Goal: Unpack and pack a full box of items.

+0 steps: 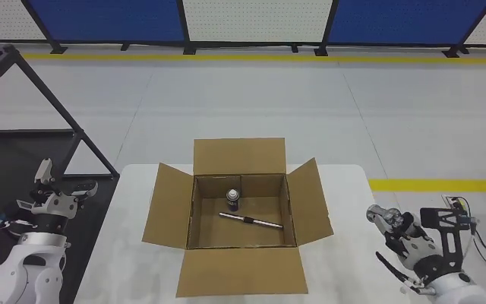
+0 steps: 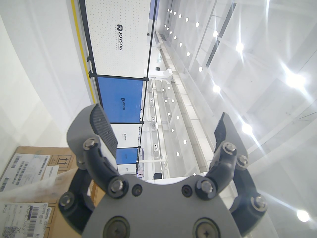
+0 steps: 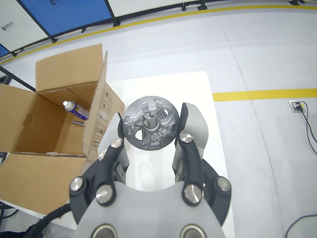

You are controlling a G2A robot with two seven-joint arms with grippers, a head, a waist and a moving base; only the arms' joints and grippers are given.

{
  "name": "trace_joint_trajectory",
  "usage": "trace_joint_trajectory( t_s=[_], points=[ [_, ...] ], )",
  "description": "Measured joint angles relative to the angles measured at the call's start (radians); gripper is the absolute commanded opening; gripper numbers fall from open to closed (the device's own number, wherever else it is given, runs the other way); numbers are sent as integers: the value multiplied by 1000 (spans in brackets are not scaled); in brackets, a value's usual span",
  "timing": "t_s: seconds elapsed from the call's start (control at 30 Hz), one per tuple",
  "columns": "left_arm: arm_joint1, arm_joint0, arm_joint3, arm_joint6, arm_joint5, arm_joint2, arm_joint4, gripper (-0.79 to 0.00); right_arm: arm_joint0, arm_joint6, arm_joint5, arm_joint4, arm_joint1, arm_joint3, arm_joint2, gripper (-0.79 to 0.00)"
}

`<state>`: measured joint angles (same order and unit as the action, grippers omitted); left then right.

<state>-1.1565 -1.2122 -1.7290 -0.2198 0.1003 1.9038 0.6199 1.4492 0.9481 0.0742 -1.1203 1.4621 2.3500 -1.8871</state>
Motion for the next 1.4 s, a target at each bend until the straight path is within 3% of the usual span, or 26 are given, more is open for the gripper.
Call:
trace_joint_trajectory(
  t_s=[0.27, 0.37, 0.5, 0.8, 1.2, 1.4],
  points=[
    [0, 0, 0, 0, 0, 0, 0, 0, -25, 212, -142, -222, -7, -3, 180, -785],
    [0, 0, 0, 0, 0, 0, 0, 0, -56, 248, -202, -311, -7, -63, 251, -785],
    [0, 0, 0, 0, 0, 0, 0, 0, -121, 250, -265, -359, -5, -183, 299, -785],
    [0, 0, 0, 0, 0, 0, 0, 0, -214, 236, -423, -396, 0, -392, 291, -785],
    [0, 0, 0, 0, 0, 0, 0, 0, -181, 187, -385, -369, 2, -374, 336, -785],
    [0, 0, 0, 0, 0, 0, 0, 0, -266, 191, -491, -420, 10, -491, 377, -785]
  ],
)
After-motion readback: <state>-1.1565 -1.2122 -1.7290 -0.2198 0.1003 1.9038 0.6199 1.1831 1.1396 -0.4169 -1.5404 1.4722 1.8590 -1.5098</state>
